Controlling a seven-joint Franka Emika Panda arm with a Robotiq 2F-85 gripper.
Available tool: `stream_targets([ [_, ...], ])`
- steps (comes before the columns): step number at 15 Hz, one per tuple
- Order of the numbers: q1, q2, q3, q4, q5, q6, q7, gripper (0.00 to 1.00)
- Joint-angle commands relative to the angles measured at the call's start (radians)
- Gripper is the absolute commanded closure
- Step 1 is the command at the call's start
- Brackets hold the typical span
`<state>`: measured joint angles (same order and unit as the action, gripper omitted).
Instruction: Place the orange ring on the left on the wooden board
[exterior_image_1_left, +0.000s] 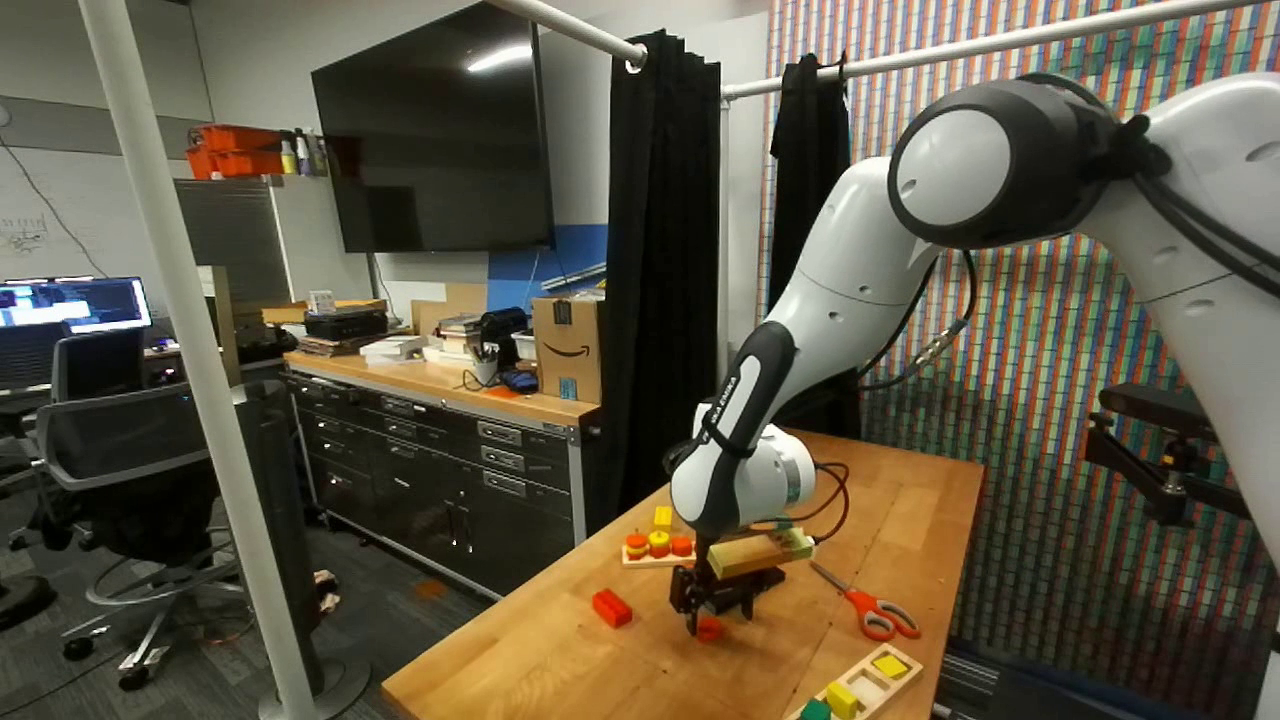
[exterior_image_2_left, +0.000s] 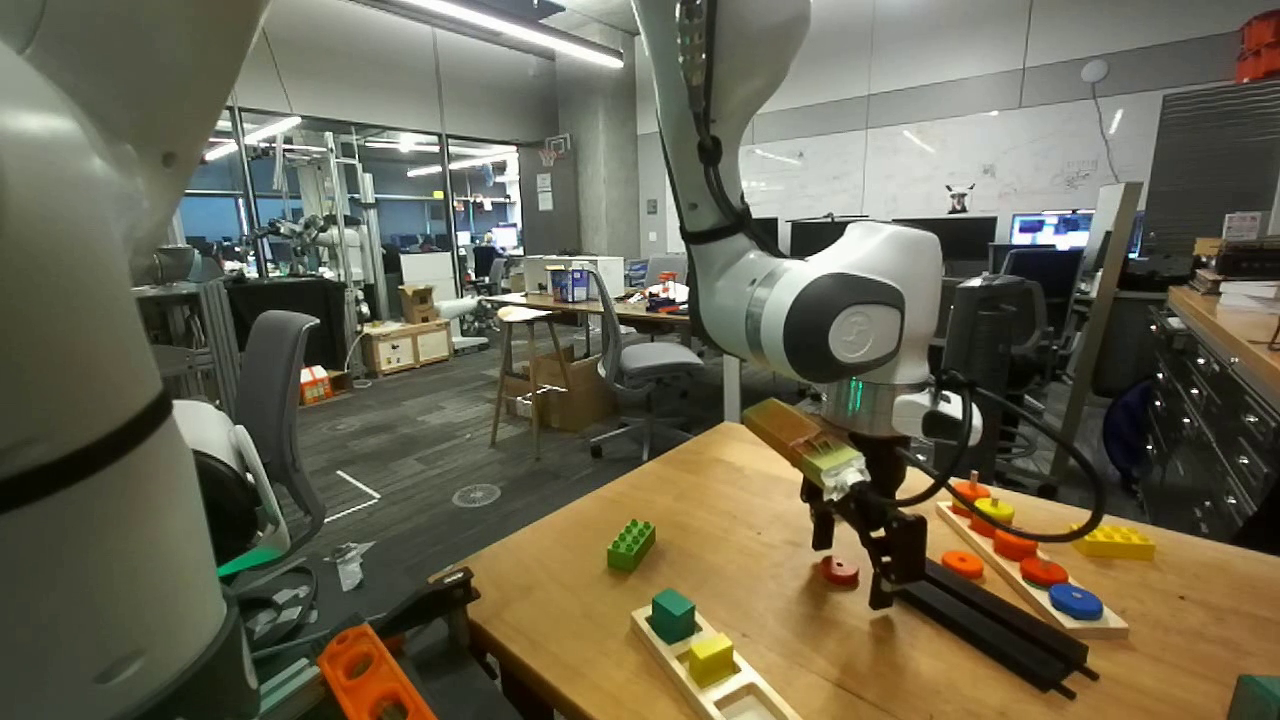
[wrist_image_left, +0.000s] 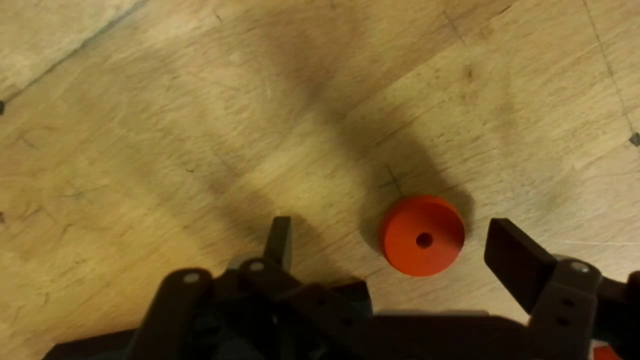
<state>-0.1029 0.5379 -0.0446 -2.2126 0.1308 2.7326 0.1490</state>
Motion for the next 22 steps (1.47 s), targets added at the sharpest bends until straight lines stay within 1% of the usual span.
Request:
stream_targets([
  [1, -0.005, 0.031, 0.011, 0.048, 0.028, -0.024, -0.006, 0.00],
  [5, -0.001, 0.044, 0.006, 0.063, 0.022, -0.029, -0.004, 0.00],
  [6, 0.000, 0.043, 0.006, 0.064, 0.021, -0.033, -0.004, 0.25],
  [7, 0.002, 0.043, 0.004, 0.065, 0.018, -0.034, -0.004, 0.27],
  [8, 0.003, 0.042, 0.001, 0.066, 0.017, -0.034, -0.004, 0.33],
  [9, 0.003, 0.041, -0.001, 0.066, 0.016, -0.035, -0.003, 0.43],
  [11, 0.004, 0.039, 0.000, 0.068, 0.016, -0.032, -0.003, 0.57],
  [12, 0.004, 0.039, 0.001, 0.070, 0.016, -0.033, -0.002, 0.66],
  [14, 0.007, 0.036, -0.001, 0.072, 0.014, -0.038, 0.000, 0.79],
  [17, 0.017, 0.031, -0.012, 0.077, 0.002, -0.058, 0.009, 0.79],
  [20, 0.050, -0.004, -0.041, 0.088, -0.031, -0.090, 0.030, 0.82],
  [21, 0.073, -0.020, -0.063, 0.092, -0.056, -0.096, 0.047, 0.83],
  [22, 0.084, -0.026, -0.072, 0.099, -0.070, -0.100, 0.052, 0.82],
])
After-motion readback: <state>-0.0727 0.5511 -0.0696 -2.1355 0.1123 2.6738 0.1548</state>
